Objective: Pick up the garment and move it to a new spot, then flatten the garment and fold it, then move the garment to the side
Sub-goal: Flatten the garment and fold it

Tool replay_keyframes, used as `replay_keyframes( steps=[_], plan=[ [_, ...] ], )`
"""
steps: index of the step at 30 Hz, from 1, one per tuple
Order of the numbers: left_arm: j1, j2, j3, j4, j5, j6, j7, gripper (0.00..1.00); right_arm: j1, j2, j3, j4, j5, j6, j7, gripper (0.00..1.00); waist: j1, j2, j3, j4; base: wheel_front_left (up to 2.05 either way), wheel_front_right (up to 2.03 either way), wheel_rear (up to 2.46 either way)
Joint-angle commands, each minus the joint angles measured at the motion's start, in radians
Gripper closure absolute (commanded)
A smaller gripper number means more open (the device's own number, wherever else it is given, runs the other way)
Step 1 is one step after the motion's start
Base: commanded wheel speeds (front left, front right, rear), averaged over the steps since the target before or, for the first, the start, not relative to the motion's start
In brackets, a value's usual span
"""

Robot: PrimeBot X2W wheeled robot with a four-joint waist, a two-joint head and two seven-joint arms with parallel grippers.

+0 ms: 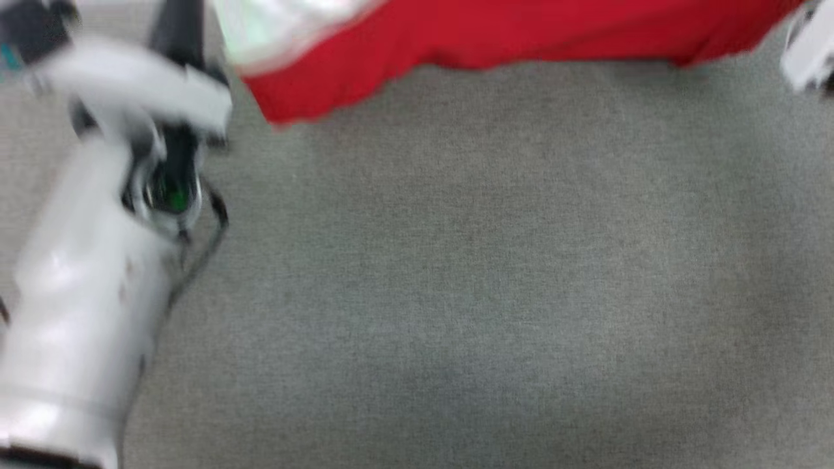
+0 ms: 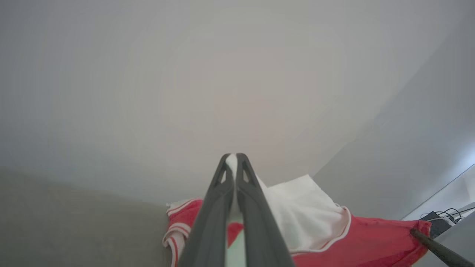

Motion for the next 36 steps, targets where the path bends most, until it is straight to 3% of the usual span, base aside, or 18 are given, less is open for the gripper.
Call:
replay_keyframes(
  steps=[1, 8, 17, 28, 36],
  plan=[
    [0.057, 0.013, 0.0, -0.027, -0.016, -0.002, -0.005, 1.0, 0.041, -0.015, 0.011, -0.027, 0.014, -0.002, 0.005, 1.0, 0.0, -0.0001, -0.026, 0.013, 0.0, 0.0, 0.0],
    [0.416, 0.047, 0.053, -0.251, -0.058, 0.003, -0.02, 1.0, 0.324, -0.113, 0.018, -0.249, 0.097, -0.002, 0.058, 1.0, 0.0, -0.0001, -0.091, 0.013, 0.0, 0.0, 0.0],
    [0.827, 0.051, 0.166, -0.577, -0.001, 0.091, -0.021, 1.0, 0.675, -0.18, -0.14, -0.504, 0.092, -0.002, 0.142, 1.0, 0.0, -0.0001, -0.139, -0.009, 0.0, 0.0, 0.0],
    [1.191, 0.022, 0.255, -0.959, 0.087, 0.199, -0.021, 1.0, 1.016, -0.118, -0.436, -0.805, -0.018, -0.002, 0.313, 1.0, 0.0, -0.0001, -0.116, -0.016, 0.0, 0.0, 0.0],
    [1.132, 0.052, 0.236, -0.985, 0.151, 0.214, 0.006, 1.0, 1.087, -0.008, -0.555, -0.941, -0.091, -0.002, 0.428, 1.0, 0.0, -0.0001, -0.07, -0.017, 0.0, 0.0, 0.0]
  ],
)
